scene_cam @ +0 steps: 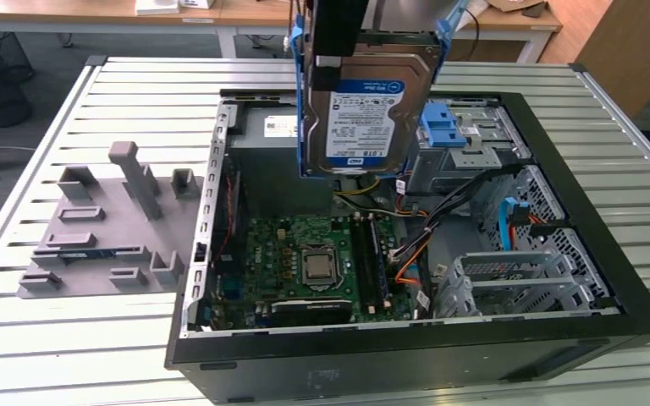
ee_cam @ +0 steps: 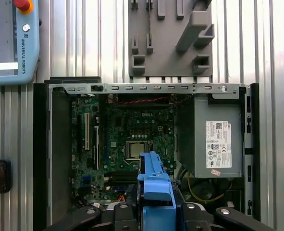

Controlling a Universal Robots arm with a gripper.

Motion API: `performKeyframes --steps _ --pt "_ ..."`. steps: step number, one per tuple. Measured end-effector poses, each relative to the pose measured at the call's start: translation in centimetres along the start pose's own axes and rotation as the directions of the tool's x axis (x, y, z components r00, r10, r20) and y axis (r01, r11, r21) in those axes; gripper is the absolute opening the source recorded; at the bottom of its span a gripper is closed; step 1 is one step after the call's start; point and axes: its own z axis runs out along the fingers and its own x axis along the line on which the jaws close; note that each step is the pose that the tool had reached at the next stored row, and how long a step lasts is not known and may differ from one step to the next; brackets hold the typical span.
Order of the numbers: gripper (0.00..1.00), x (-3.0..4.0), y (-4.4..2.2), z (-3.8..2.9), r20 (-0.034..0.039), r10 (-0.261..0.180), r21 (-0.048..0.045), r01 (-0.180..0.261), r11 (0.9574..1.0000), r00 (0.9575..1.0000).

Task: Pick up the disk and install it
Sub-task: 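Insert the disk into the insertion slot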

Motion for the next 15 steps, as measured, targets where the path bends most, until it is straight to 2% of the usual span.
performKeyframes --steps 5,12,15 --pt "0.36 1.01 -0.03 -0.01 -0.0003 0.0 -0.0001 0.0 1.0 1.0" --pt "0.36 1.27 -0.04 -0.01 -0.0019 0.0 -0.0001 0.0 1.0 1.0" --pt "0.36 1.72 -0.05 -0.01 -0.0024 0.0 0.0 0.0 1.0 1.0"
